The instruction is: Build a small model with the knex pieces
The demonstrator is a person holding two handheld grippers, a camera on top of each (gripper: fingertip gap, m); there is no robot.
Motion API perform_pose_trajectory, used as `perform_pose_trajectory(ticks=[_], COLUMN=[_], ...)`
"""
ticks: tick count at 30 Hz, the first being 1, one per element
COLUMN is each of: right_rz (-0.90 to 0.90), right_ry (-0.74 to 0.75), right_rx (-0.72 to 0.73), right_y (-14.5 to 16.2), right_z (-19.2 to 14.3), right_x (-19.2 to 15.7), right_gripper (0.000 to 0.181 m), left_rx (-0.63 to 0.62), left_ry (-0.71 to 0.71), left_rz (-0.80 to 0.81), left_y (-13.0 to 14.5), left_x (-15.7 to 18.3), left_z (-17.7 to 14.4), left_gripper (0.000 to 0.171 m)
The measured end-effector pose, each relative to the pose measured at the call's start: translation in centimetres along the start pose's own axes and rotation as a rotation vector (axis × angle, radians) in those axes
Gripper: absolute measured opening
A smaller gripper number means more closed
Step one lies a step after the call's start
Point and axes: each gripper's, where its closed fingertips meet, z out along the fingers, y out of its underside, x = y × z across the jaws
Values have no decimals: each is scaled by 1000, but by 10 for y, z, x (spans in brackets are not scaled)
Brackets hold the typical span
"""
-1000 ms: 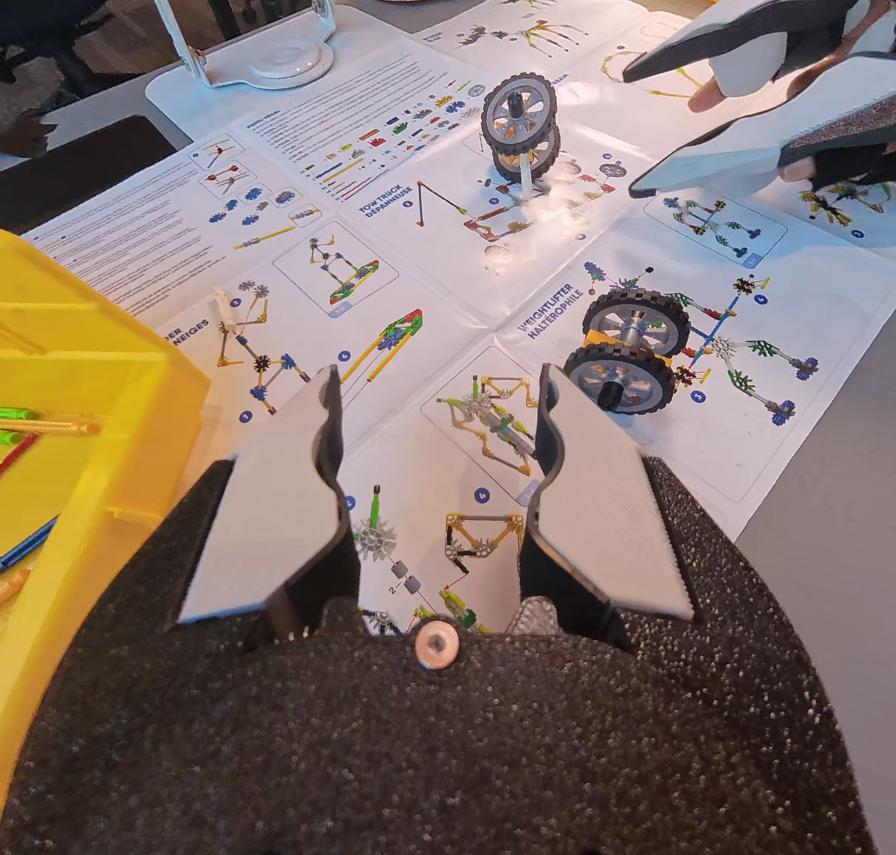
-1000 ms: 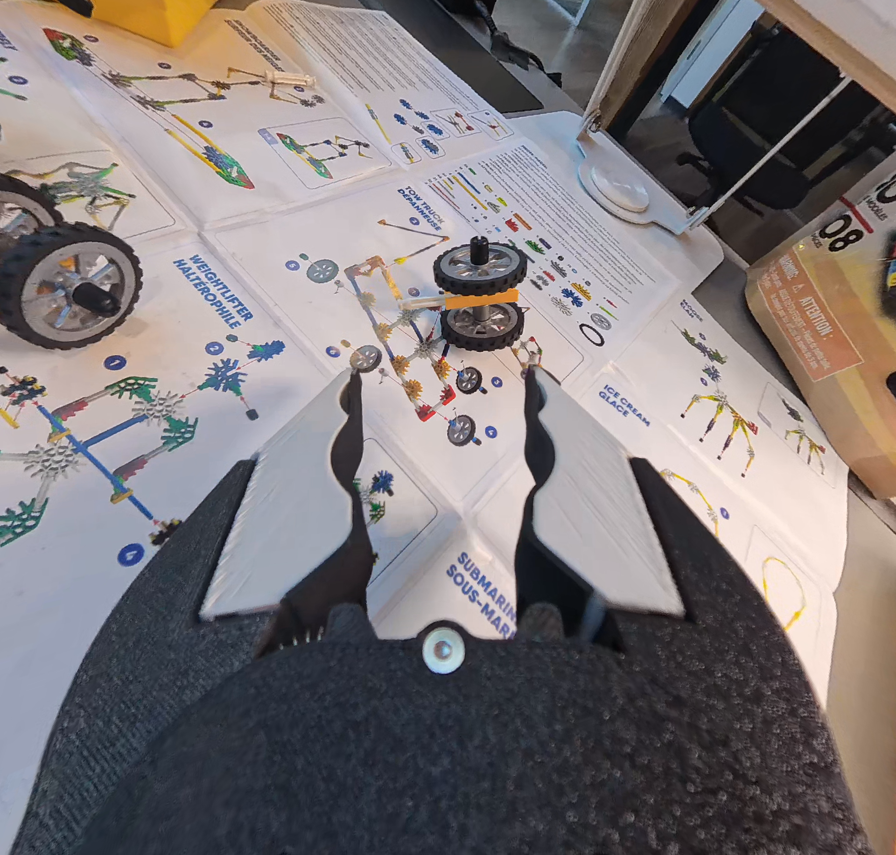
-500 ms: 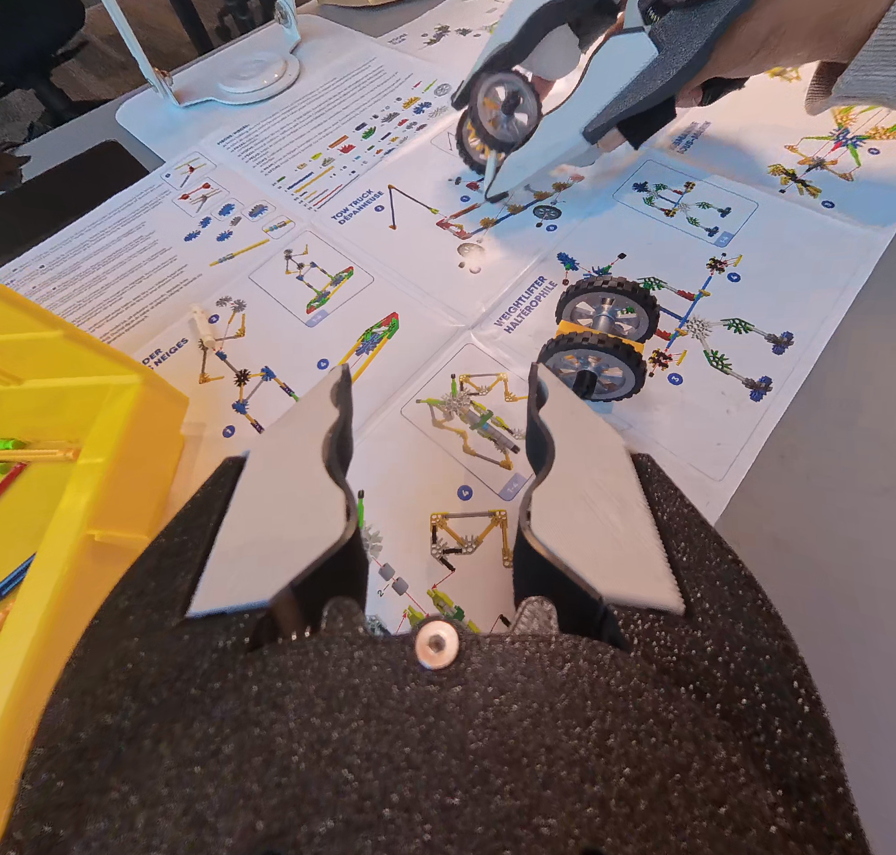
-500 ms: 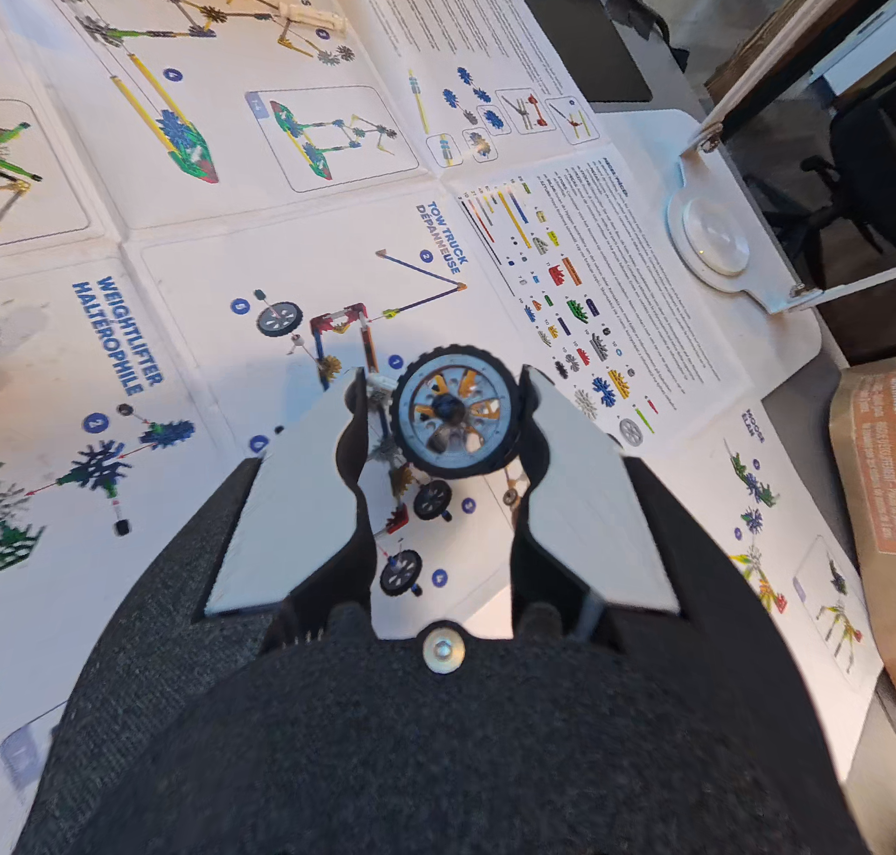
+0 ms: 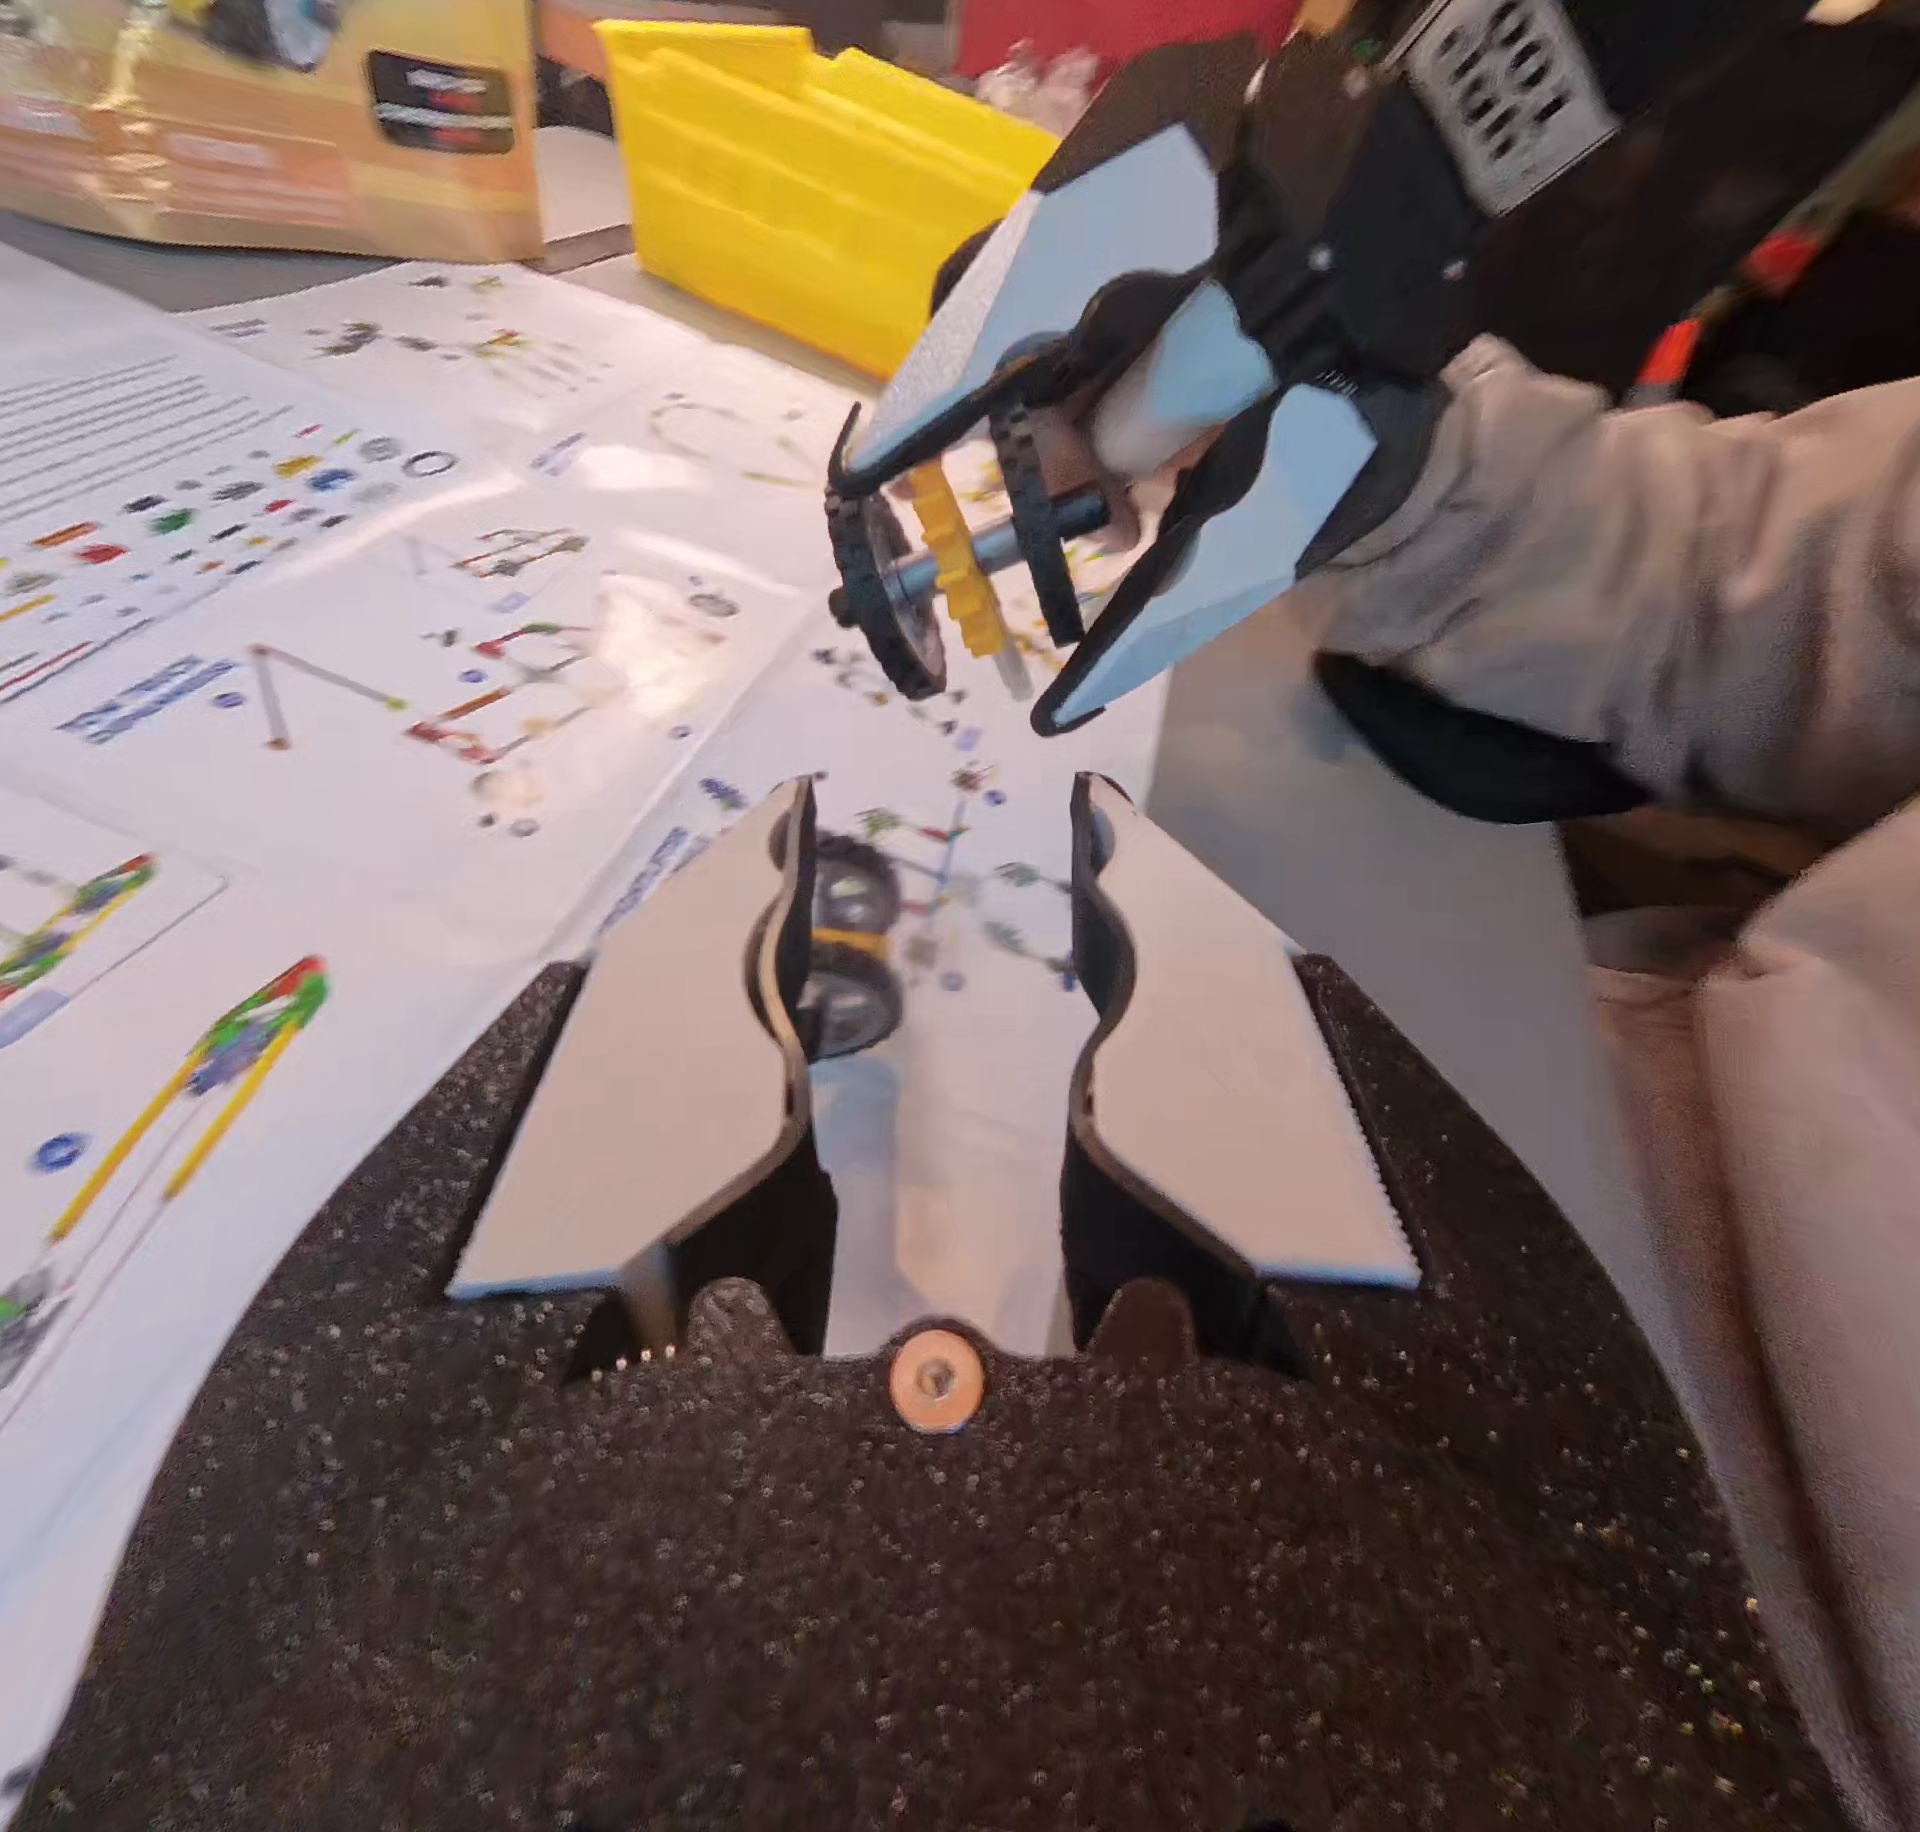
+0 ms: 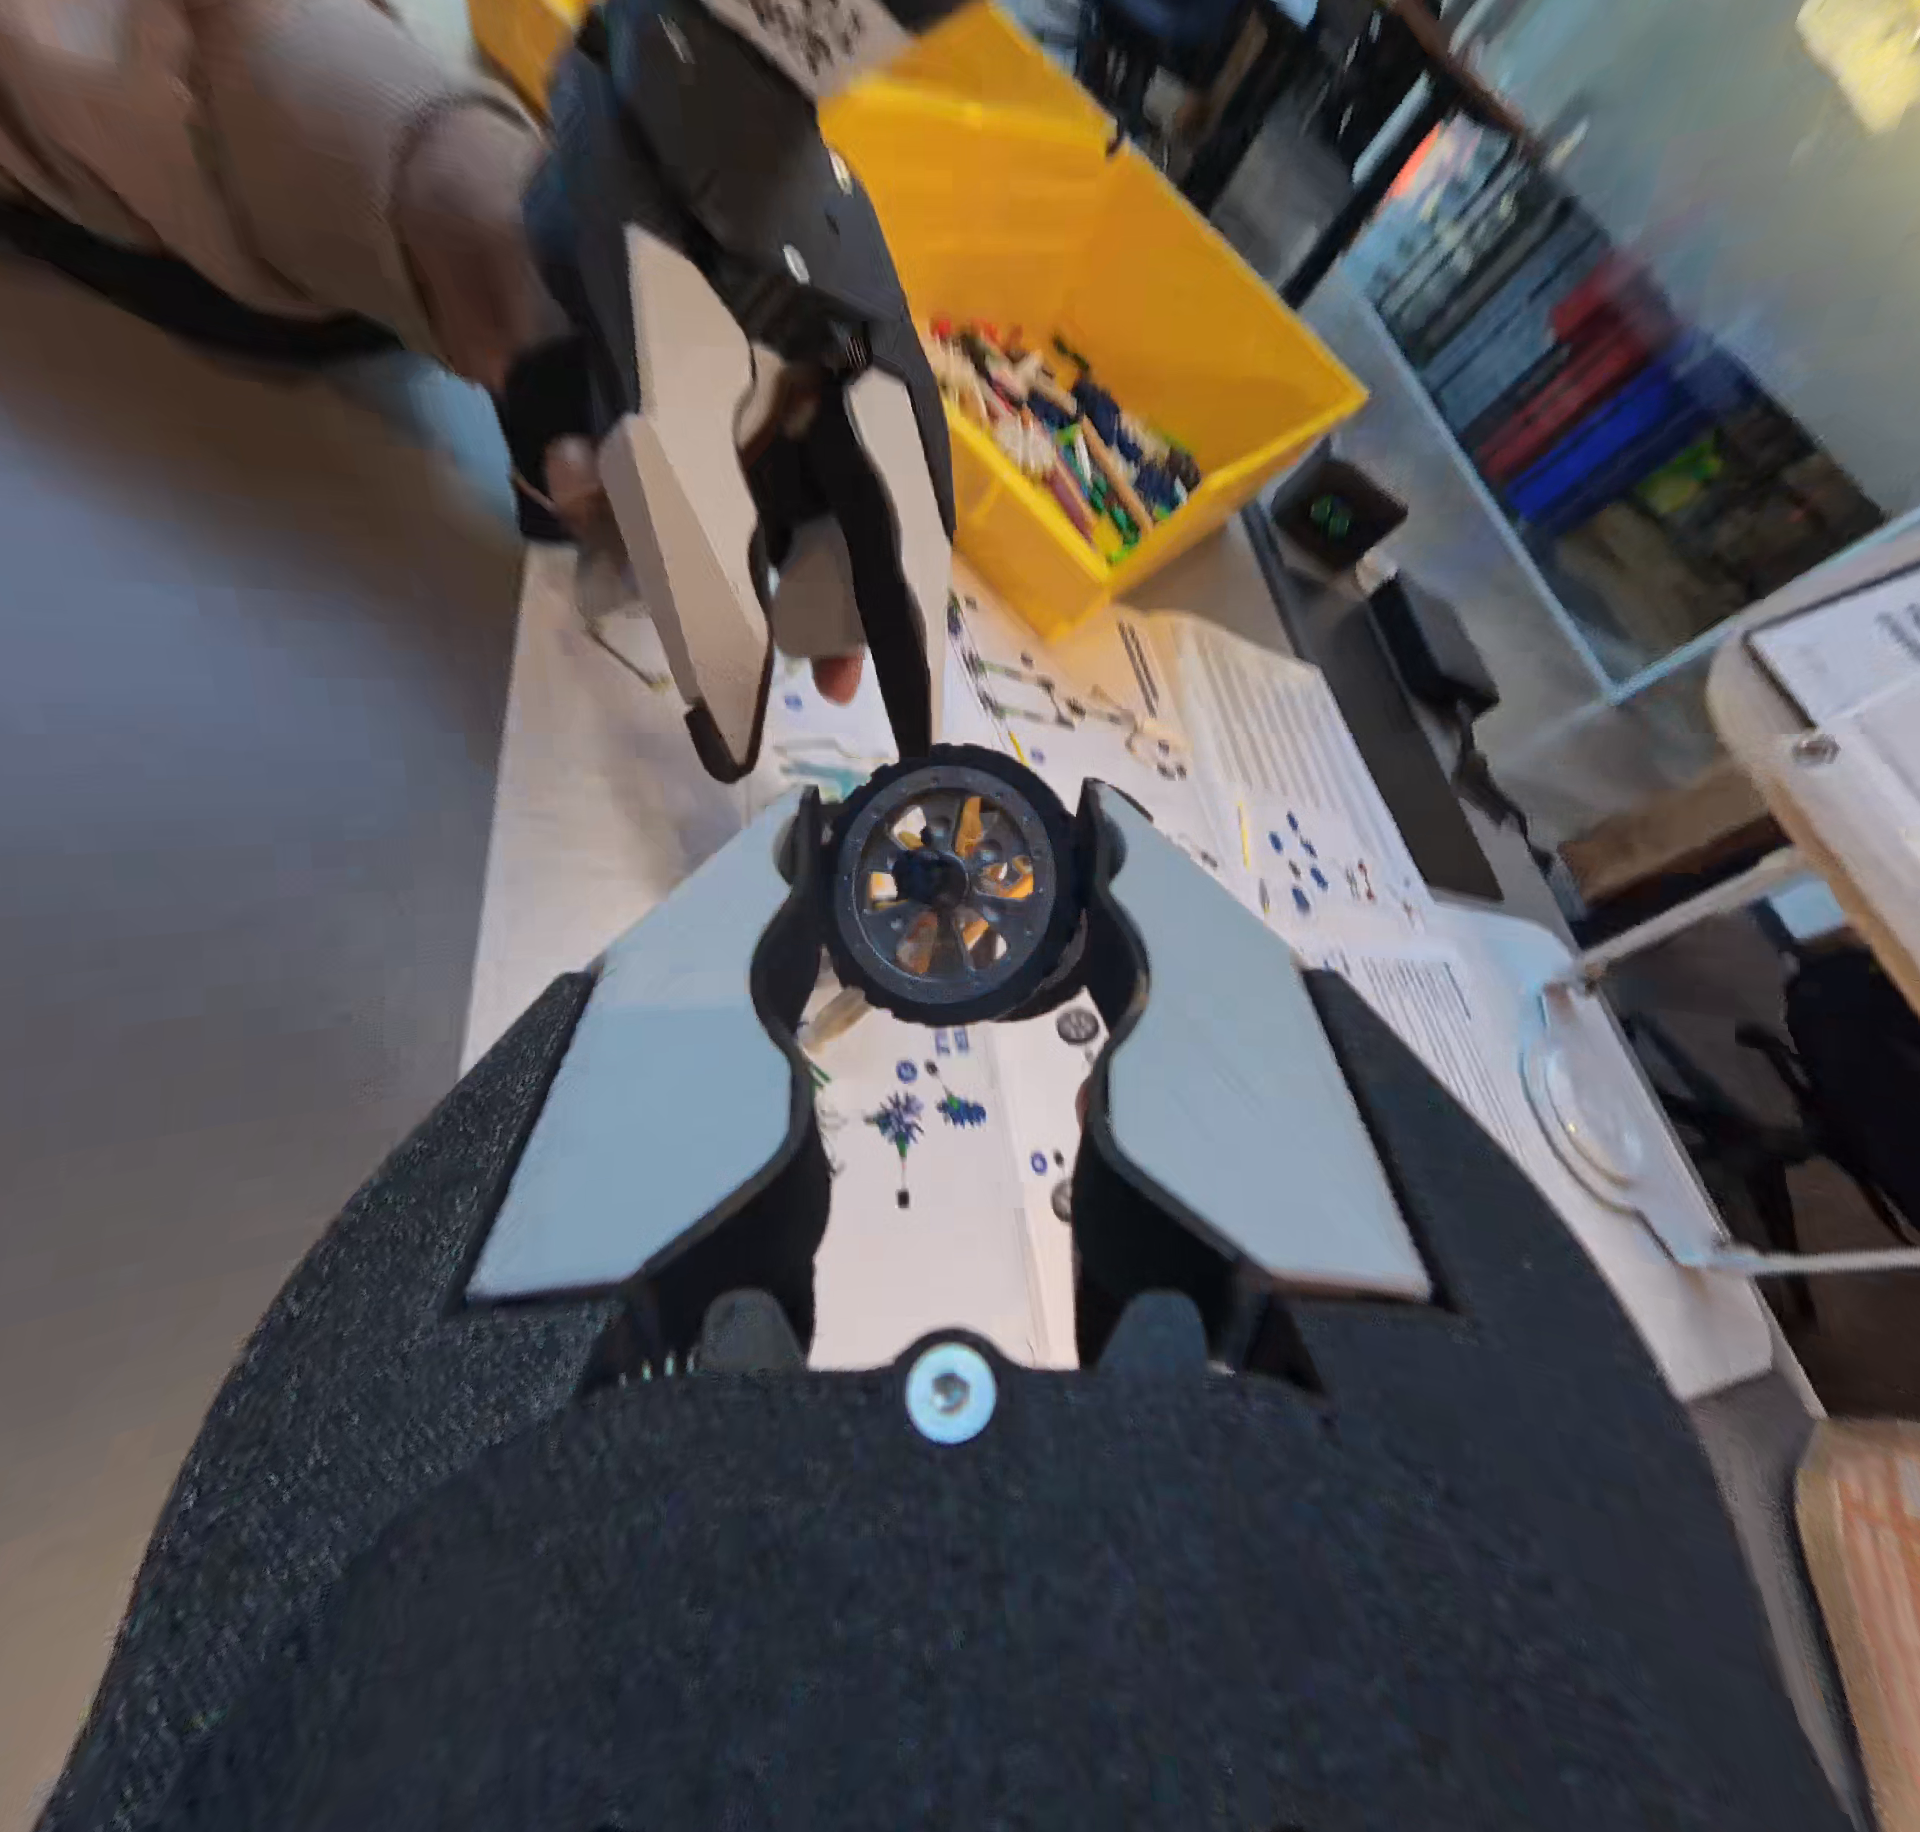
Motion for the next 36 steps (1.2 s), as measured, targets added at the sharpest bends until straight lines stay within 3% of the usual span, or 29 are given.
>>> perform_pose_trajectory(ticks=[5, 7, 10, 12, 15, 20, 23, 25, 27, 30, 33, 36], right_rz=[2, -5, 9, 45, 150, 163, 189, 198, 281, 506, 420, 432], right_ry=[-32, -50, -101, -137, -168, -193, -184, -154, -197, -203, -86, -148], right_rx=[292, 360, 401, 387, 278, 10, -126, -185, -169, -156, -336, -324], right_y=[-56, -70, -75, -66, -35, 27, 53, 60, 46, 23, 51, 49], right_z=[-31, -38, -42, -42, -37, -22, -19, -20, -21, -11, 3, -1], right_x=[-33, -44, -54, -52, -44, -42, -40, -35, -41, -46, -49, -52], right_gripper=[47, 48, 47, 48, 49, 42, 39, 40, 41, 61, 42, 41], left_rx=[256, 254, 202, 181, 98, -79, -144, -147, -153, -170, -182, -198], left_ry=[516, 658, 760, 695, 436, 59, -93, -135, -183, -213, -223, -178], left_rz=[-278, -362, -360, -310, -243, -200, -162, -158, -129, -107, -119, -138], left_y=[-52, -58, -56, -53, -41, -3, 13, 13, 13, 17, 22, 24], left_x=[54, 66, 81, 78, 48, 7, -8, -9, -12, -12, -12, -7], left_z=[-20, -21, -10, 3, 20, 31, 29, 28, 29, 32, 36, 36], left_gripper=[62, 62, 43, 37, 19, 17, 17, 18, 18, 18, 18, 20])
